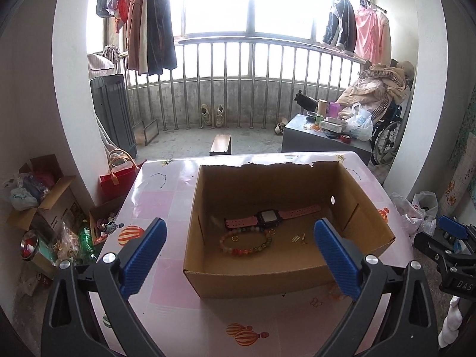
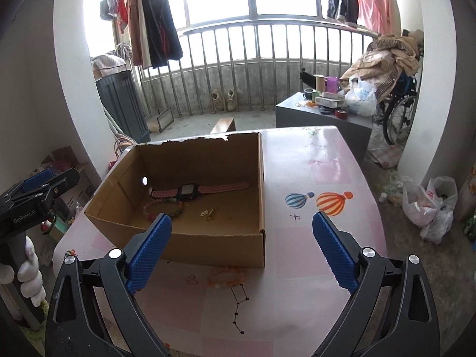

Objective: Organize jewelry
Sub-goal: 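Withdraw the right gripper from the box while moving the left gripper toward the remaining gold charm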

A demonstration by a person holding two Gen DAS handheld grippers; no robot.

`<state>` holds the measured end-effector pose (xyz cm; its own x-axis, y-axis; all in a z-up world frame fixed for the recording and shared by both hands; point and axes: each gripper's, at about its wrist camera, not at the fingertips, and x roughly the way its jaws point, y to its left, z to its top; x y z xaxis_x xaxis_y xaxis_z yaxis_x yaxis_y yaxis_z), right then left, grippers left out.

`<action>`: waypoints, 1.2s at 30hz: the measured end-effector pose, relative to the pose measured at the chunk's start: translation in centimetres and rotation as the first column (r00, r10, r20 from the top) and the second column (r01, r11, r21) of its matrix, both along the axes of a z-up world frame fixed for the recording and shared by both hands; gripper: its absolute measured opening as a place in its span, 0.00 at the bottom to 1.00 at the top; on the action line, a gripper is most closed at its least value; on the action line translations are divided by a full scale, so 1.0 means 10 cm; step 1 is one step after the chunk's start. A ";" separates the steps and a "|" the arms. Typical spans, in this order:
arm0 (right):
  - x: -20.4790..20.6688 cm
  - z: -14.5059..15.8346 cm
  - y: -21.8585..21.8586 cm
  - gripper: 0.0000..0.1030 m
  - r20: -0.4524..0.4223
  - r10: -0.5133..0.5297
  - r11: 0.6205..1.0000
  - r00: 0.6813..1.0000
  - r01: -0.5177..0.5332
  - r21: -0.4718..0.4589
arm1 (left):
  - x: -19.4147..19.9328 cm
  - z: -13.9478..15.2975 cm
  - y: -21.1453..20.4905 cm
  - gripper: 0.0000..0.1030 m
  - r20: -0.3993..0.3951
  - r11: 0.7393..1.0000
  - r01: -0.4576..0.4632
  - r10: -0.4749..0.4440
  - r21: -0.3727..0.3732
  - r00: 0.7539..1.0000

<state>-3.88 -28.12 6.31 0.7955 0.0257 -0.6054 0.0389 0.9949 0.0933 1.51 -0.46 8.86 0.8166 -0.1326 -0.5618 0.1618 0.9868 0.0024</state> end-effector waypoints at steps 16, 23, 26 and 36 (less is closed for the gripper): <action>-0.17 -0.28 0.01 0.89 -0.026 -0.046 0.999 0.999 0.046 0.023 | -0.15 -0.45 0.17 0.95 -0.106 0.999 -0.003 0.007 0.037 0.994; -0.16 -0.49 0.04 0.89 -0.056 -0.045 0.999 0.997 0.044 -0.007 | -0.27 -0.86 0.40 0.95 -0.129 1.000 -0.003 0.004 0.009 0.992; -0.15 -0.63 0.05 0.89 -0.081 -0.030 1.000 0.996 0.030 0.004 | -0.30 -1.01 0.44 0.94 -0.129 1.000 0.009 -0.007 0.017 0.992; -0.18 -0.81 0.28 0.85 -0.054 0.122 0.992 0.991 -0.124 -0.037 | -0.47 -1.21 0.36 0.94 -0.046 0.983 0.174 -0.176 -0.052 0.983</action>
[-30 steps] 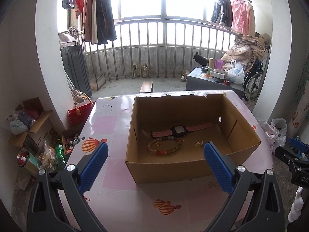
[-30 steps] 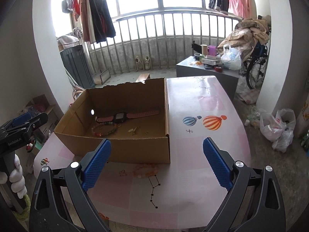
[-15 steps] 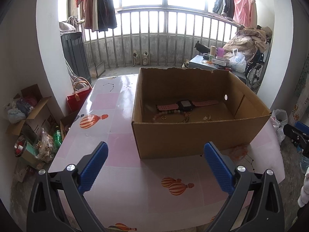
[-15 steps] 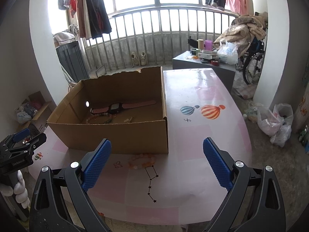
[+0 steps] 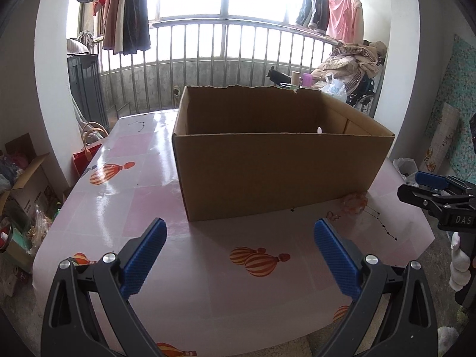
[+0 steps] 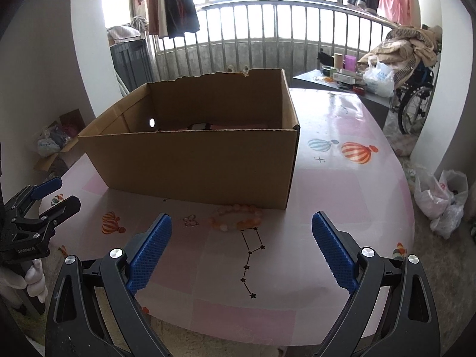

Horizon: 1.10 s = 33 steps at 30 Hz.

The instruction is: Organize jewelry

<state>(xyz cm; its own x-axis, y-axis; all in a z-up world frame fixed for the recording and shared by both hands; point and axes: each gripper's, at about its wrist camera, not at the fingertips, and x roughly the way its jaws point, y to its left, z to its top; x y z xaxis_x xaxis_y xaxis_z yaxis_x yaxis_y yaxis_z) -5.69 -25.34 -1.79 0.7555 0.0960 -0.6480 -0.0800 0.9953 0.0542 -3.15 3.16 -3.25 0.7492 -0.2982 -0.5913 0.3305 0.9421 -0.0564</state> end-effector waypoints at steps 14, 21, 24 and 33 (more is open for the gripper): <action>0.12 -0.18 -0.08 0.53 -0.053 0.020 0.997 0.998 -0.016 0.078 | 0.14 -0.24 -0.90 0.57 -0.055 0.948 0.314 -0.312 0.041 0.949; 0.16 -0.27 -0.09 0.52 -0.073 0.017 0.995 0.997 -0.010 0.095 | 0.37 -0.42 -1.15 0.37 -0.138 0.943 0.330 -0.321 0.042 0.937; 0.17 -0.29 -0.10 0.52 -0.078 0.014 0.995 0.997 -0.006 0.097 | 0.43 -0.46 -1.24 0.36 -0.154 0.943 0.330 -0.319 0.048 0.935; 0.24 -0.33 -0.16 0.52 -0.085 0.003 0.995 0.996 0.006 0.098 | 0.51 -0.56 -1.40 0.33 -0.155 0.945 0.313 -0.298 0.089 0.942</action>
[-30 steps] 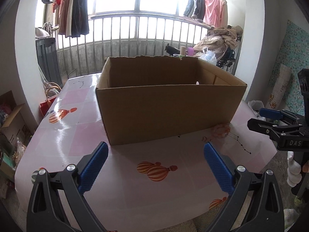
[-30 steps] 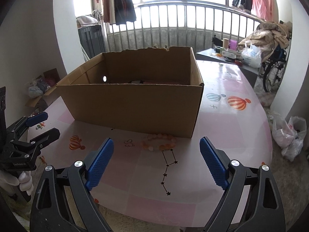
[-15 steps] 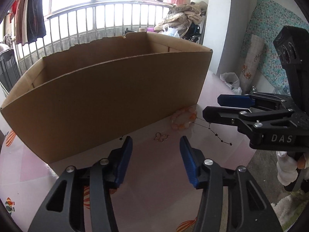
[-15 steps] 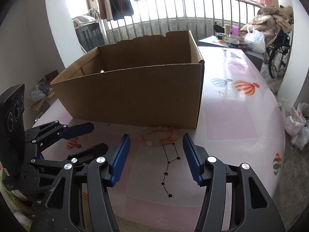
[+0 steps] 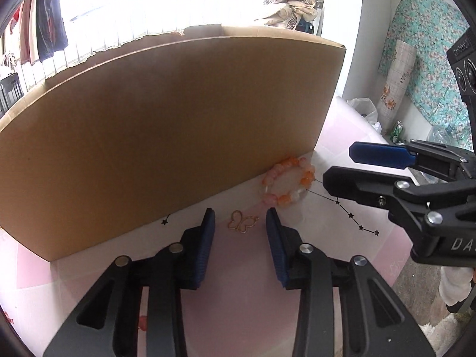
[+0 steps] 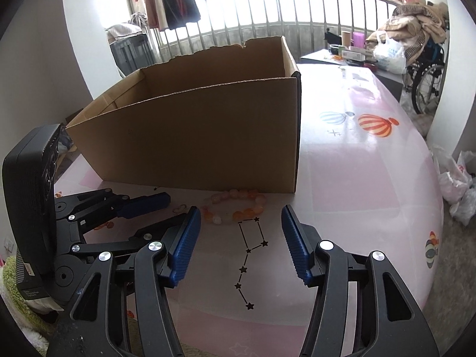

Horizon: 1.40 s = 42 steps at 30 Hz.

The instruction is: Organize jewelry

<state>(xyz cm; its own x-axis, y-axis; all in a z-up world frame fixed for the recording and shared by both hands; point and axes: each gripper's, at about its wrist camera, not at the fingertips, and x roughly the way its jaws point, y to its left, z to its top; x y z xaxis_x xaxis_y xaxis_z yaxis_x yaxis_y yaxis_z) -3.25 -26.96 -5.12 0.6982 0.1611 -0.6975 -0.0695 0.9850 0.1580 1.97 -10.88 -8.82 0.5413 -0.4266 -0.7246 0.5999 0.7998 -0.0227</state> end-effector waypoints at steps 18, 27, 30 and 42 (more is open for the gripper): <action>0.00 -0.01 -0.08 0.52 0.010 -0.011 1.000 1.000 0.011 0.009 | -0.07 -0.06 -0.15 0.13 0.060 0.999 0.002 -0.004 0.043 0.998; -0.03 0.02 -0.08 0.52 0.024 -0.006 1.000 1.000 0.006 0.007 | -0.08 -0.07 -0.03 0.05 0.055 0.999 -0.013 0.012 0.031 0.998; -0.05 0.05 -0.06 0.52 0.034 0.007 1.000 0.999 -0.007 0.007 | -0.08 -0.07 0.03 0.04 0.043 0.999 -0.028 0.027 0.023 0.999; -0.01 0.01 0.33 0.31 0.009 0.216 0.976 0.976 -0.216 0.032 | -0.08 -0.05 0.44 0.04 0.002 0.993 -0.118 0.118 -0.007 0.993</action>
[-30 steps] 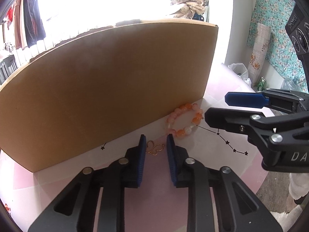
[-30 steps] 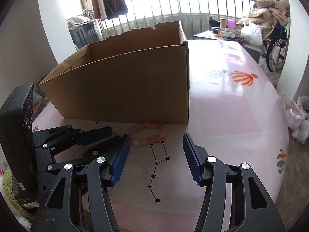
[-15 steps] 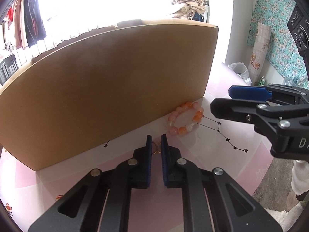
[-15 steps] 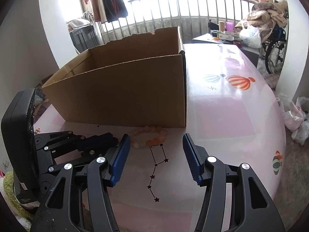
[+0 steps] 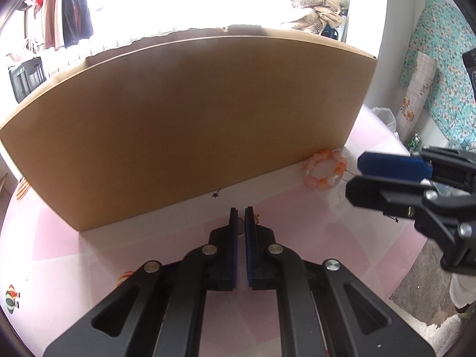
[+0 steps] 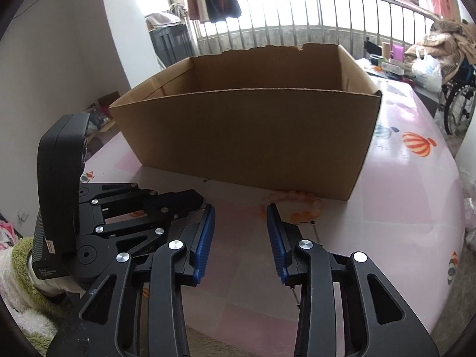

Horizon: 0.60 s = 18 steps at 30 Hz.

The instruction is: Organize jewelry

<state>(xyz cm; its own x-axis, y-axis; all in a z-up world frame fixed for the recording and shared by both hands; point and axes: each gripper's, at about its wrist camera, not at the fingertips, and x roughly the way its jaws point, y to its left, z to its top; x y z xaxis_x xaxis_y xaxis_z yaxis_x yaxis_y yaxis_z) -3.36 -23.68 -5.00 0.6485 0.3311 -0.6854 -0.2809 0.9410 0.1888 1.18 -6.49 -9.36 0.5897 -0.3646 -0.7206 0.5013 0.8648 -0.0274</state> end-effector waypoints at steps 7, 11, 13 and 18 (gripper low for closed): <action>0.14 -0.09 0.08 0.20 -0.065 0.024 0.999 0.998 -0.022 0.027 | 0.02 0.06 0.27 0.04 -0.021 0.997 -0.013 0.011 -0.077 1.000; 0.23 -0.12 0.08 0.19 -0.089 0.032 0.998 0.995 -0.028 0.047 | -0.02 0.04 0.28 0.04 -0.025 0.998 0.016 -0.017 -0.067 1.000; 0.28 -0.15 0.13 0.17 -0.103 0.047 0.998 0.994 -0.043 0.046 | -0.01 0.04 0.27 0.04 -0.030 0.998 0.019 -0.021 -0.058 0.999; 0.47 -0.22 0.21 0.11 -0.150 0.064 0.997 0.987 -0.056 0.053 | 0.02 0.01 0.25 0.04 -0.062 0.994 0.038 -0.045 -0.101 0.997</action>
<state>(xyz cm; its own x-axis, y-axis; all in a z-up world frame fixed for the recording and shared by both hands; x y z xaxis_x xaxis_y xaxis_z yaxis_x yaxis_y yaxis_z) 1.35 -21.62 -7.23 0.5161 0.4016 -0.7566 -0.3010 0.9120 0.2787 1.43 -4.01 -9.31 0.5262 -0.4600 -0.7152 0.5310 0.8347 -0.1461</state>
